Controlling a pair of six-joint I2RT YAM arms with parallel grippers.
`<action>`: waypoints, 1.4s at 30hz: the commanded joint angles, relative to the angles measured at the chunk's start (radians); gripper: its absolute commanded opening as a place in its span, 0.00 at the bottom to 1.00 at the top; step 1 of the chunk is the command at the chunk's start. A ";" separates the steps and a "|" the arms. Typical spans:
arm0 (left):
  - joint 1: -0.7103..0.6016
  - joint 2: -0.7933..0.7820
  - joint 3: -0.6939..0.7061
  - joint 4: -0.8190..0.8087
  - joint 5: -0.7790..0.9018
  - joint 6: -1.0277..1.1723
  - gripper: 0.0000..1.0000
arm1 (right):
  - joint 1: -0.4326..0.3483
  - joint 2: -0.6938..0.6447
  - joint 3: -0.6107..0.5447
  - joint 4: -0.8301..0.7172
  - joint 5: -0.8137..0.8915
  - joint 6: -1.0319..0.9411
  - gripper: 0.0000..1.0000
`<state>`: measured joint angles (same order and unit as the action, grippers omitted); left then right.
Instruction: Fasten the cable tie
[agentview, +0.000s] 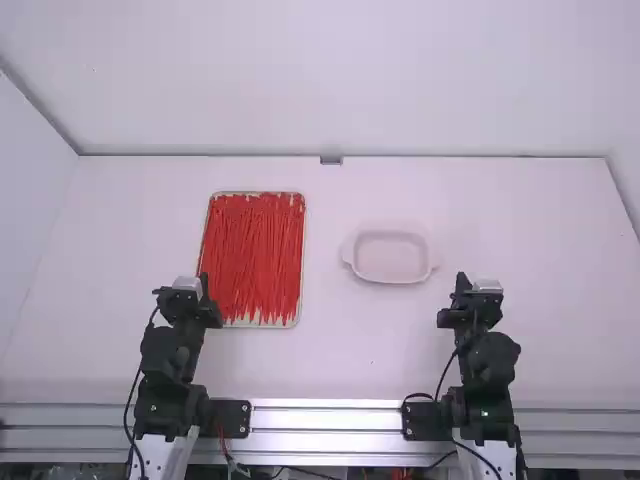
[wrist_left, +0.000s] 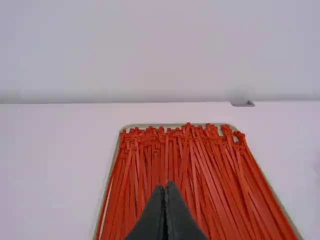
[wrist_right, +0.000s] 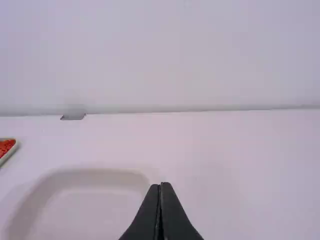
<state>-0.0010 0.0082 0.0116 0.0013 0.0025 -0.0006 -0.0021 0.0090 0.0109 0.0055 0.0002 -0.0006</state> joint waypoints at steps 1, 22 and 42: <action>0.000 0.000 0.000 0.000 0.000 0.000 0.00 | 0.000 0.000 0.000 0.000 0.000 0.000 0.00; -0.005 0.182 0.114 -0.017 0.014 -0.020 0.17 | 0.004 0.172 0.081 0.025 -0.017 0.032 0.17; -0.021 0.605 0.378 -0.100 0.046 -0.033 0.54 | 0.116 0.540 0.310 -0.032 0.045 0.073 0.54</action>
<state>-0.0113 0.5770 0.3443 -0.0944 0.0319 -0.0296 0.0948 0.5217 0.2691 -0.0254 0.0139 0.0605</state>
